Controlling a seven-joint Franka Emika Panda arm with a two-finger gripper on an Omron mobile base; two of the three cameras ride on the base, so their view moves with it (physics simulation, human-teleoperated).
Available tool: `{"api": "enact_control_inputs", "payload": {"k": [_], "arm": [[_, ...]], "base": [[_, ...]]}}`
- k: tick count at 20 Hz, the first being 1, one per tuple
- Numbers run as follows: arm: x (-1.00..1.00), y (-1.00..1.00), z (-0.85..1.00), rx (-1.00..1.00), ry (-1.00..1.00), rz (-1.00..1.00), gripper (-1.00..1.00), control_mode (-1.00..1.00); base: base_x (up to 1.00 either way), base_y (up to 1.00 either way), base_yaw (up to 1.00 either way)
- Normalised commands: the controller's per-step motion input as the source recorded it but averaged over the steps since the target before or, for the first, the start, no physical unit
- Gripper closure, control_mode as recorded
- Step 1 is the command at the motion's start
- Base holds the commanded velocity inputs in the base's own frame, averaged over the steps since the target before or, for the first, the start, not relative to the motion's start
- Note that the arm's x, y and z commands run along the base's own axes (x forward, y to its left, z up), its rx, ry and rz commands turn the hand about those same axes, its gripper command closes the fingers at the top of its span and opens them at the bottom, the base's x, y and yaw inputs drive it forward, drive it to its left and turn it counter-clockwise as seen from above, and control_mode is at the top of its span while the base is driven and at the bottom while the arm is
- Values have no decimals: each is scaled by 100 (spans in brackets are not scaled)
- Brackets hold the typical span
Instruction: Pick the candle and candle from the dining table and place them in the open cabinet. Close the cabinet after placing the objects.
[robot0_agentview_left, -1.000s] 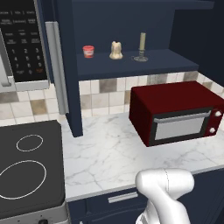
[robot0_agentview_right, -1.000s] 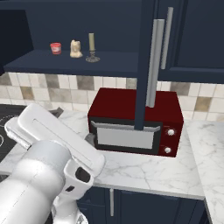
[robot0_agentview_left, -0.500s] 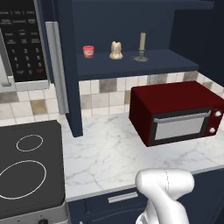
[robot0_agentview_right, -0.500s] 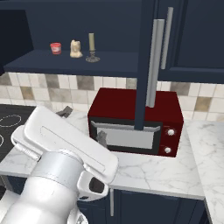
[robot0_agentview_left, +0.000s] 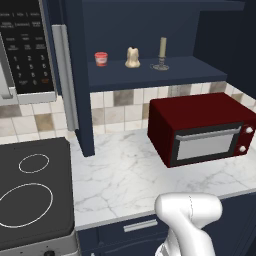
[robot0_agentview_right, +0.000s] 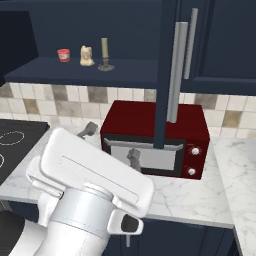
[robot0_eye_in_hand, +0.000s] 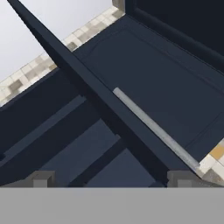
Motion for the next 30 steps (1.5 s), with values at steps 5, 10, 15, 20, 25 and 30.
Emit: {"api": "enact_control_inputs", "payload": {"k": [5, 10, 15, 20, 25, 30], "arm": [[0, -19, -4, 0, -20, -4, -100, -100], [10, -18, -2, 3, -11, -1, -100, -100], [37, -16, 0, 10, 2, 7, -100, -100], [37, -24, -3, 11, 5, 16, -100, -100], [26, -31, -6, 14, 1, 20, -100, -100], [36, -29, -4, 12, 1, 20, -100, -100]], "base": [[0, 0, 0], [0, 0, 0], [0, 0, 0], [0, 0, 0], [0, 0, 0], [0, 0, 0]]}}
